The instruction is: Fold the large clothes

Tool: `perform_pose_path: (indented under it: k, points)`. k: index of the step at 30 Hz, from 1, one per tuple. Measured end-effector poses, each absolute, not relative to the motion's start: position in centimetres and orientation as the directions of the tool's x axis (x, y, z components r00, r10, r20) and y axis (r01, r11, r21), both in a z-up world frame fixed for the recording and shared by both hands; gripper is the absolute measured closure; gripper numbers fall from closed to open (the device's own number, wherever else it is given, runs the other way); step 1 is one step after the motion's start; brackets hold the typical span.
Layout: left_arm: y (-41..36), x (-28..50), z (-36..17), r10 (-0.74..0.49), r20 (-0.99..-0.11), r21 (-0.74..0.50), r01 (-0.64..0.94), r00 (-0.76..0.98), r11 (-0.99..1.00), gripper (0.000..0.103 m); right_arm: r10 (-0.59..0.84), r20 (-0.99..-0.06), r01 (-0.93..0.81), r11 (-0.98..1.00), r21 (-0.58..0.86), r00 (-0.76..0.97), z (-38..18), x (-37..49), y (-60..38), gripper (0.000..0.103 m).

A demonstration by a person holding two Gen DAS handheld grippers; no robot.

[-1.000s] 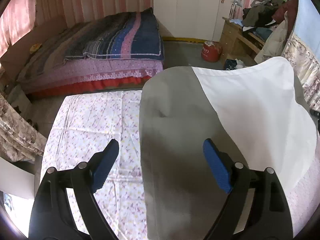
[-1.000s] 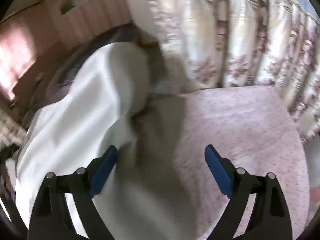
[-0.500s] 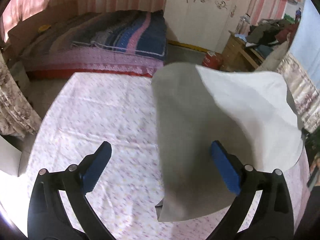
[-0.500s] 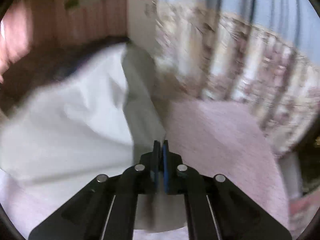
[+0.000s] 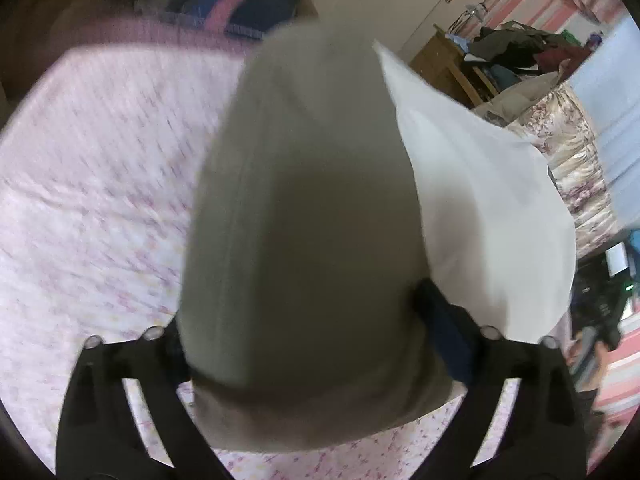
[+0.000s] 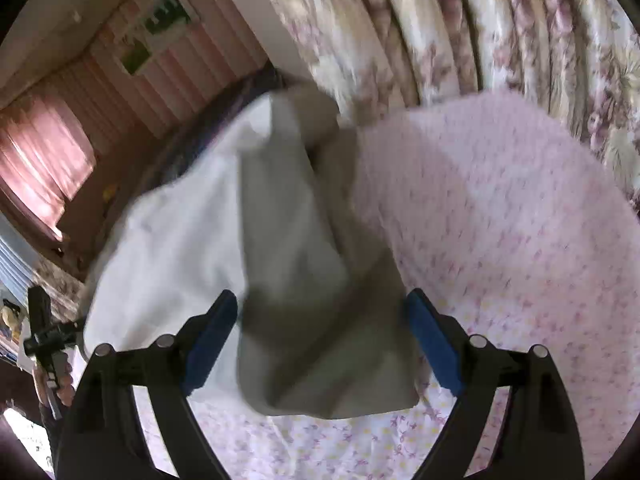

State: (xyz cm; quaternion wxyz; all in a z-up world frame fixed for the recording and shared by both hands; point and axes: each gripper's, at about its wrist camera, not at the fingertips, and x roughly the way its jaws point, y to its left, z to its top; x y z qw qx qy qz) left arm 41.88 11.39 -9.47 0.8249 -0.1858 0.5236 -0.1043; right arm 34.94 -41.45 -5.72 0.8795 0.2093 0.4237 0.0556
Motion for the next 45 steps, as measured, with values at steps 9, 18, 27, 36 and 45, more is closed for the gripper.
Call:
perform_pose_path:
  k: [9,18,27,36,45]
  points:
    - [10.6,41.0,-9.2,-0.373,-0.812,-0.418,-0.001,0.449,0.908,0.049,0.388,-0.706,0.042,0.860,0.508,0.593,-9.1,37.8,-40.3,0.056]
    - [9.9,35.5,-2.5,-0.417,-0.699,-0.456,0.087,0.581,0.886,0.069,0.566,-0.512,-0.107,0.731,0.674,0.646,-3.6,33.7,-40.4,0.093]
    - [10.8,24.2,1.3,-0.515,-0.630,-0.543,0.144,0.581,0.827,0.069,0.578,-0.482,-0.239,0.768,0.594,0.658,2.4,22.2,-38.8,0.094]
    - [10.4,16.6,-7.3,-0.438,-0.788,-0.465,0.049,0.433,0.884,0.048,0.355,-0.778,-0.025,0.916,0.401,0.518,-5.0,13.2,-41.3,0.079]
    - [12.5,18.1,-3.3,-0.269,-0.777,-0.282,0.066,0.569,0.957,0.003,0.322,-0.707,0.004,0.909,0.417,0.630,-0.6,14.0,-45.8,0.022]
